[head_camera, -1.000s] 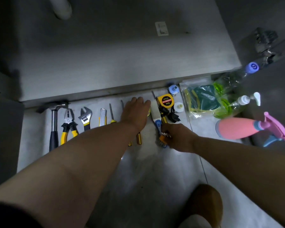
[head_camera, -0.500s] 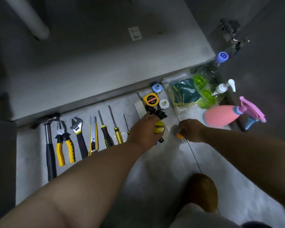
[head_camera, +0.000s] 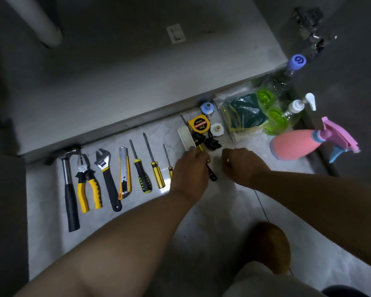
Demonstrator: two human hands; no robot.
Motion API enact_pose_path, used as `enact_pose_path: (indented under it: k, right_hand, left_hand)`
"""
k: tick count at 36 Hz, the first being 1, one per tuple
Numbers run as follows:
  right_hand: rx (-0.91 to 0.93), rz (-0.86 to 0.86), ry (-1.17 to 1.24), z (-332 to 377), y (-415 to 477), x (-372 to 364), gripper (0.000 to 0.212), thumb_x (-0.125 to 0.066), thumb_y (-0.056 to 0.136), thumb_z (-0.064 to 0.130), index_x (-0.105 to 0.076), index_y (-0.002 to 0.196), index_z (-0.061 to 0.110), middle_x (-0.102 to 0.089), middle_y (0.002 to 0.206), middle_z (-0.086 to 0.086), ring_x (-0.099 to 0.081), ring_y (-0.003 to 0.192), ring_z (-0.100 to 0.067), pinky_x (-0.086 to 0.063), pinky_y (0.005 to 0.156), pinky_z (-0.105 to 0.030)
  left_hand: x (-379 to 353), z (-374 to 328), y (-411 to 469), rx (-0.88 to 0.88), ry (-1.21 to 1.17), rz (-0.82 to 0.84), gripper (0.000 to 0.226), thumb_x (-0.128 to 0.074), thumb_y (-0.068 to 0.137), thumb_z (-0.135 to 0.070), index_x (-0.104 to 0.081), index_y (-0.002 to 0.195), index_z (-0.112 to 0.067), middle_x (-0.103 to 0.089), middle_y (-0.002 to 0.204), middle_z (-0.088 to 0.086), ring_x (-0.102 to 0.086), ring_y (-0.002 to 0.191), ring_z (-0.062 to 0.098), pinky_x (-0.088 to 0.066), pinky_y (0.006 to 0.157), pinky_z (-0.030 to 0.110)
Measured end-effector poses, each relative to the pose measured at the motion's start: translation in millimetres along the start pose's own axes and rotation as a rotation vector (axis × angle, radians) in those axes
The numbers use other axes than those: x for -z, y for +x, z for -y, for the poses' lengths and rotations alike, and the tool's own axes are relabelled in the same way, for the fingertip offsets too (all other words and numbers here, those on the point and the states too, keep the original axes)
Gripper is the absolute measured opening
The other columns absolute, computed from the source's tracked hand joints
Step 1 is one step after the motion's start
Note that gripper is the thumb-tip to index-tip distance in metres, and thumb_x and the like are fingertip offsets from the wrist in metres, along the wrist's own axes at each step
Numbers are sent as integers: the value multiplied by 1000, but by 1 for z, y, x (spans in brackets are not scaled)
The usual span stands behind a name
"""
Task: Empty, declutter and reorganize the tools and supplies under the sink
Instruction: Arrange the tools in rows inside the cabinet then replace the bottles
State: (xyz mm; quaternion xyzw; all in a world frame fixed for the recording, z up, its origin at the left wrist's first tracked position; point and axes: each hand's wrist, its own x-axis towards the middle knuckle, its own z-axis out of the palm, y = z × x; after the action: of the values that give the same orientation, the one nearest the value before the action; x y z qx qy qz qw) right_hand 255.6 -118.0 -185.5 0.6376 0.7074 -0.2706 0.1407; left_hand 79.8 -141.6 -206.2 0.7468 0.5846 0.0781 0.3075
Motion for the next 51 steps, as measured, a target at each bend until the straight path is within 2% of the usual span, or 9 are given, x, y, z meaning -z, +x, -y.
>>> enact_pose_path:
  k: [6, 13, 18, 24, 33, 37, 41, 47, 51]
  right_hand:
    - [-59, 26, 131, 34, 35, -6, 30, -57, 96, 27, -54, 121, 10, -67, 107, -12, -66, 95, -31, -54, 78, -37]
    - [-133, 27, 68, 51, 57, -15, 24, -60, 97, 29, -64, 108, 8, -68, 105, -12, -68, 97, -29, -54, 79, -34]
    - [-108, 25, 90, 52, 54, -11, 20, -68, 89, 30, -62, 95, 12, -59, 84, -3, -66, 87, -25, -49, 69, -30]
    - [-5, -22, 209, 41, 31, -6, 26, -68, 86, 31, -49, 70, 25, -58, 70, 2, -63, 71, -21, -55, 65, -34]
    - [59, 28, 377, 58, 28, -10, 23, -70, 87, 23, -58, 67, 21, -60, 65, 6, -60, 65, -13, -41, 56, -21]
    - [68, 131, 333, 90, 32, -17, 34, -66, 88, 29, -52, 57, 25, -56, 63, 5, -60, 60, -15, -41, 55, -23]
    - [-8, 224, 302, 118, 39, -29, 15, -71, 85, 20, -69, 85, 5, -69, 81, -10, -71, 80, -27, -62, 73, -38]
    - [-27, 221, 161, 134, 44, -35, 22, -71, 84, 12, -52, 73, 14, -53, 73, 1, -68, 96, -27, -51, 70, -31]
    - [-29, 274, 91, 137, 43, -42, 27, -77, 82, 11, -67, 105, 4, -70, 107, -13, -69, 104, -29, -58, 87, -35]
  left_hand:
    - [18, 37, -19, 195, 162, -110, 44, -62, 88, -16, -59, 131, -21, -50, 119, 5, -50, 107, 26, -47, 92, 38]
    - [16, 45, -30, 232, 104, -32, 52, -54, 94, -12, -49, 145, -20, -46, 132, 7, -49, 119, 25, -48, 99, 37]
    - [11, 36, -28, 279, 62, 9, 51, -51, 94, -3, -46, 144, -14, -33, 143, 10, -40, 129, 28, -50, 92, 36]
    - [-2, 27, -22, 221, -31, -55, 48, -47, 97, 1, -46, 145, -7, -29, 158, 11, -30, 144, 25, -37, 112, 29]
    - [4, 26, -14, 173, -230, -119, 32, -54, 96, 0, -64, 127, -1, -59, 128, 18, -56, 119, 31, -45, 104, 34]
    - [21, 53, -18, 266, 4, -155, 32, -56, 93, -11, -64, 123, -18, -54, 126, 3, -51, 117, 20, -48, 96, 31]
    - [38, 77, -26, 347, 143, -182, 32, -63, 90, -20, -66, 122, -24, -55, 123, 2, -51, 113, 24, -46, 93, 33]
    - [42, 90, -36, 248, 162, -134, 44, -66, 88, -20, -63, 131, -22, -56, 127, 4, -48, 117, 27, -40, 96, 35]
    - [39, 90, -34, 196, 242, -118, 44, -63, 85, -21, -61, 129, -26, -57, 126, -1, -47, 120, 24, -39, 94, 33]
